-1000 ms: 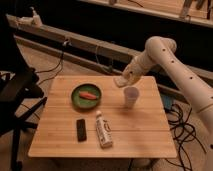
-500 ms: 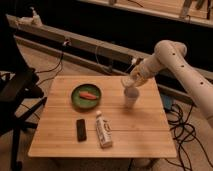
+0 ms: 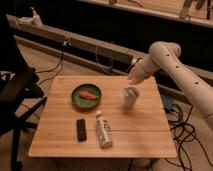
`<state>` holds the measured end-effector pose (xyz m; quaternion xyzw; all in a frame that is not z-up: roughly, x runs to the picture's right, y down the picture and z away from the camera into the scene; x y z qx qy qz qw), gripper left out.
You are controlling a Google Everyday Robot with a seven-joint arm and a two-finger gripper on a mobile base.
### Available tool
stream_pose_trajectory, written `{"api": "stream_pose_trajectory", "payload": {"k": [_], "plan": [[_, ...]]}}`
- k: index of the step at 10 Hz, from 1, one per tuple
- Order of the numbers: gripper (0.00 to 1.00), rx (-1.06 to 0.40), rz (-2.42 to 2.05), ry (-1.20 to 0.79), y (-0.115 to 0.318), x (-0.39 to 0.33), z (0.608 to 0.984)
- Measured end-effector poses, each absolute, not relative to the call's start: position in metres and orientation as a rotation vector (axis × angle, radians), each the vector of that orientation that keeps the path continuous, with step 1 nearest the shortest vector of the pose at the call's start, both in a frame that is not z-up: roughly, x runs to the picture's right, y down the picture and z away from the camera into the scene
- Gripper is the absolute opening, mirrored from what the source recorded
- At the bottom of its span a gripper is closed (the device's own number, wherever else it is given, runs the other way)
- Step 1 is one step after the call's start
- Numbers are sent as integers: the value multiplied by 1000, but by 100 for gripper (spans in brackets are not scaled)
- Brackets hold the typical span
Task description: Place the white sponge in the ceramic cup
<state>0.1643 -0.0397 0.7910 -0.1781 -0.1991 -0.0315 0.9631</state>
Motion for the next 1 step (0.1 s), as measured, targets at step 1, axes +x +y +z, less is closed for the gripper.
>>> {"api": "stream_pose_trajectory", "payload": {"k": [1], "plan": [[27, -358, -75, -404, -38, 170, 789]]}}
